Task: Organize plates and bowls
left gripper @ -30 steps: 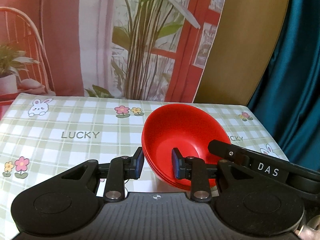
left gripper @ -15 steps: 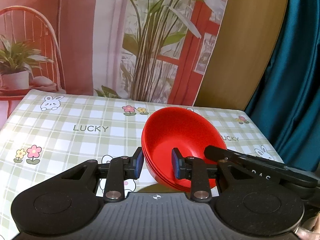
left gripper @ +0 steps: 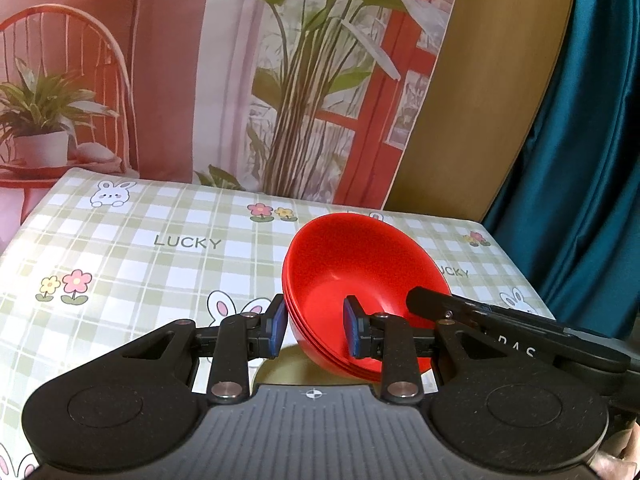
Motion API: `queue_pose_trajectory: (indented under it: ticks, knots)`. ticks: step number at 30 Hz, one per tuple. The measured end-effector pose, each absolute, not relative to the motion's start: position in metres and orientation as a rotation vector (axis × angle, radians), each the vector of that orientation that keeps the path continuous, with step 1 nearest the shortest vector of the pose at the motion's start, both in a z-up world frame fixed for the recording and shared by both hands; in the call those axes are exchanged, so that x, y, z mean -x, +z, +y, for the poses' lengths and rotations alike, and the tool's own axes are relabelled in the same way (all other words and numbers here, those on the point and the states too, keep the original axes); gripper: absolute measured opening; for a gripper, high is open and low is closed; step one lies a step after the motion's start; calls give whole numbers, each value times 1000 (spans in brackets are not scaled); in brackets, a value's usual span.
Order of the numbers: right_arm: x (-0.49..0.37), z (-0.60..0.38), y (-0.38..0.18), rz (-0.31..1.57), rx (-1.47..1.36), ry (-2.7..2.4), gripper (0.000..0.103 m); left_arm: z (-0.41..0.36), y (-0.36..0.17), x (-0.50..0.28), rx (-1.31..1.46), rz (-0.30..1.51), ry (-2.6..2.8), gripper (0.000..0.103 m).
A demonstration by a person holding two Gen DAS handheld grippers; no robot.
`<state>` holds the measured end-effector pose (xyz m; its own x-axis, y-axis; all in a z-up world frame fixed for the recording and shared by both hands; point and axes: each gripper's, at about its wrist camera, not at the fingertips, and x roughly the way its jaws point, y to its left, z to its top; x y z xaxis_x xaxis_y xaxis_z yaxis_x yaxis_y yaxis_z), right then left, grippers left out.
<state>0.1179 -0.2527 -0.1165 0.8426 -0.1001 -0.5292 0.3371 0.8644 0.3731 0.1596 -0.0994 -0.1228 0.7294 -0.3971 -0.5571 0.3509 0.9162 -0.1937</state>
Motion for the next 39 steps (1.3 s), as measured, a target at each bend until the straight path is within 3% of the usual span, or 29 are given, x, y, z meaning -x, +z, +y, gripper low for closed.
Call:
queue_pose_trajectory:
  ticks: [39]
  knots:
    - [-105,-247,-165,675,-490,-229,16,-97,-171,-159,102,795,-427,31]
